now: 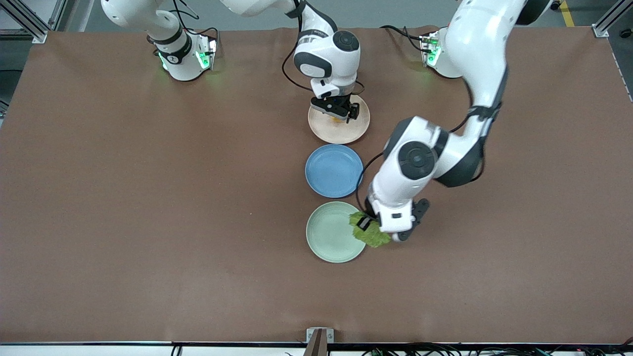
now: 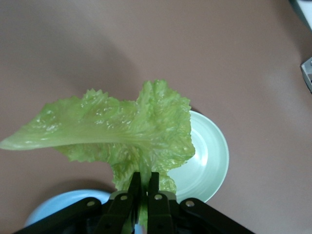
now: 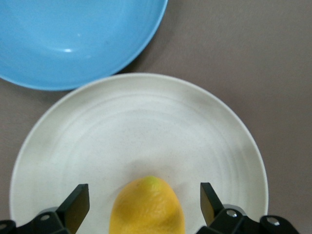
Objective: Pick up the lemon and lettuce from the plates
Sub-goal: 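Carry the lettuce off the plate while the right gripper grasps the lemon, then lower the lettuce onto the table while the right gripper carries the lemon away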
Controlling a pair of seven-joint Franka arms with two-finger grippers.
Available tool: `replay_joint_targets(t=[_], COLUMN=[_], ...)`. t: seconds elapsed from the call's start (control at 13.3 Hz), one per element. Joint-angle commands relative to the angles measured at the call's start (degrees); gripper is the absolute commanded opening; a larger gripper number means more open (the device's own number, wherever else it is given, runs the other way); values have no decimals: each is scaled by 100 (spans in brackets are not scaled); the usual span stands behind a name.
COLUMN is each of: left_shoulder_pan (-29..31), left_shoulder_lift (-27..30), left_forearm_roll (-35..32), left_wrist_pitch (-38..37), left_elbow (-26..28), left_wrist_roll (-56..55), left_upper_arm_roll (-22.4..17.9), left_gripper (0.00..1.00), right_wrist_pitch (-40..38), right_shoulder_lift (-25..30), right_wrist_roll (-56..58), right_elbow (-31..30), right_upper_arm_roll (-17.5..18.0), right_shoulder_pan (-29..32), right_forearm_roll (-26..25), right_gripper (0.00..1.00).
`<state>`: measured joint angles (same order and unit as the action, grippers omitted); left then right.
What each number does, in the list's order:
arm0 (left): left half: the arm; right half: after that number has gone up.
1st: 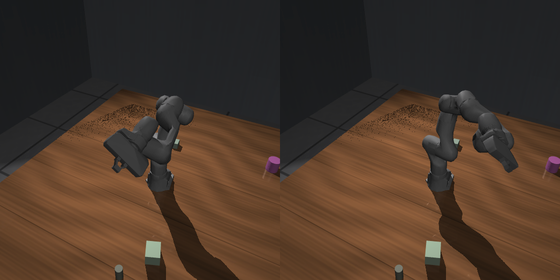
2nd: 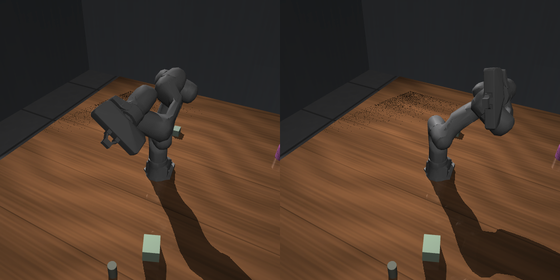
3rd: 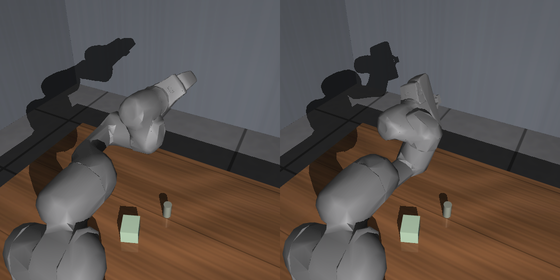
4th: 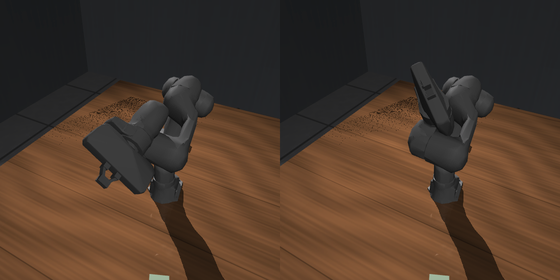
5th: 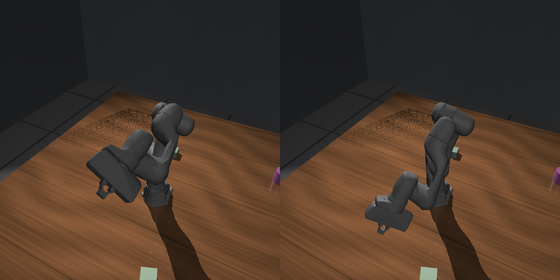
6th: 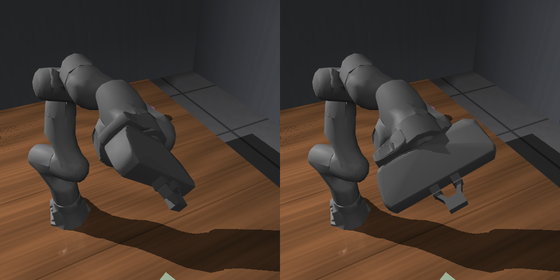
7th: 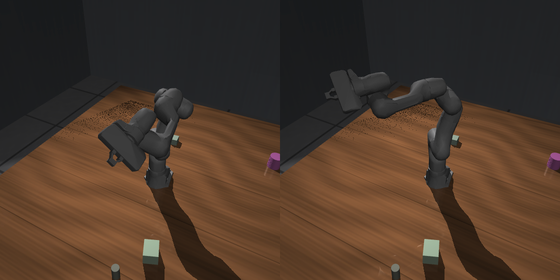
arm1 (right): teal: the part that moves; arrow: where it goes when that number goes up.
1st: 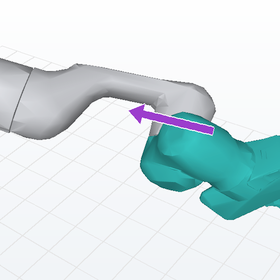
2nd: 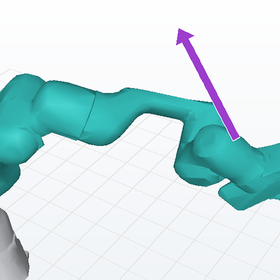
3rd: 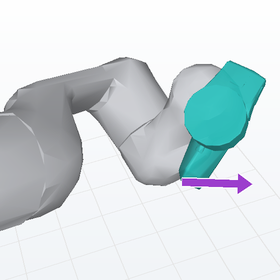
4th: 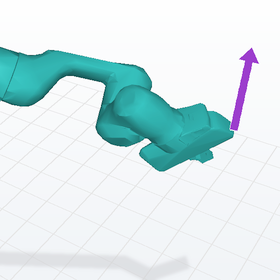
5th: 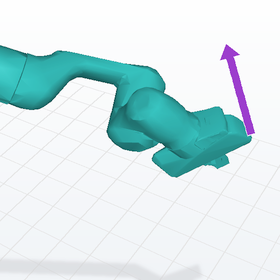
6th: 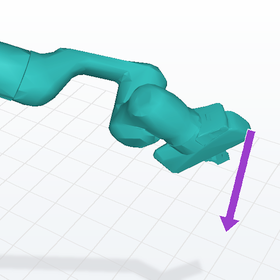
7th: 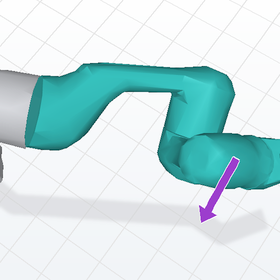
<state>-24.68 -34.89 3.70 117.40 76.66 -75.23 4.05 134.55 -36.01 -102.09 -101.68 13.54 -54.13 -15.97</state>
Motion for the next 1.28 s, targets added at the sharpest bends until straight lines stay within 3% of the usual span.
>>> replay_joint_targets(t=[0.0,0.15,0.3,0.53,0.75,0.9,1.21], left_shoulder_pan=[742,1288,1588,2019,2318,2485,2828], left_shoulder_lift=[850,1307,1677,2012,2170,2214,2092], left_forearm_roll=[158,140,140,131,96,87,61], left_wrist_pitch=[-348,-340,-305,-25,676,1195,2233], left_elbow=[1023,1752,2350,3098,3836,4346,5094], left_wrist_roll=[998,1754,2475,3293,3865,4287,5078], left_upper_arm_roll=[411,675,685,685,685,676,676], left_gripper=[1,1,1,1,1,1,1], right_wrist_pitch=[-43,-43,0,159,89,-199,-1498], right_shoulder_lift=[-56,-47,-56,-56,14,372,1462], right_wrist_roll=[-320,-356,-426,-680,-603,44,2758], right_elbow=[104,95,96,78,95,69,52], right_upper_arm_roll=[-53,-53,-53,-44,-44,25,105], right_shoulder_pan=[-167,-211,-246,-256,-72,366,1420], right_forearm_roll=[-170,-196,-196,-187,-170,-48,1050], right_gripper=[100,98,89,65,2,1,1])
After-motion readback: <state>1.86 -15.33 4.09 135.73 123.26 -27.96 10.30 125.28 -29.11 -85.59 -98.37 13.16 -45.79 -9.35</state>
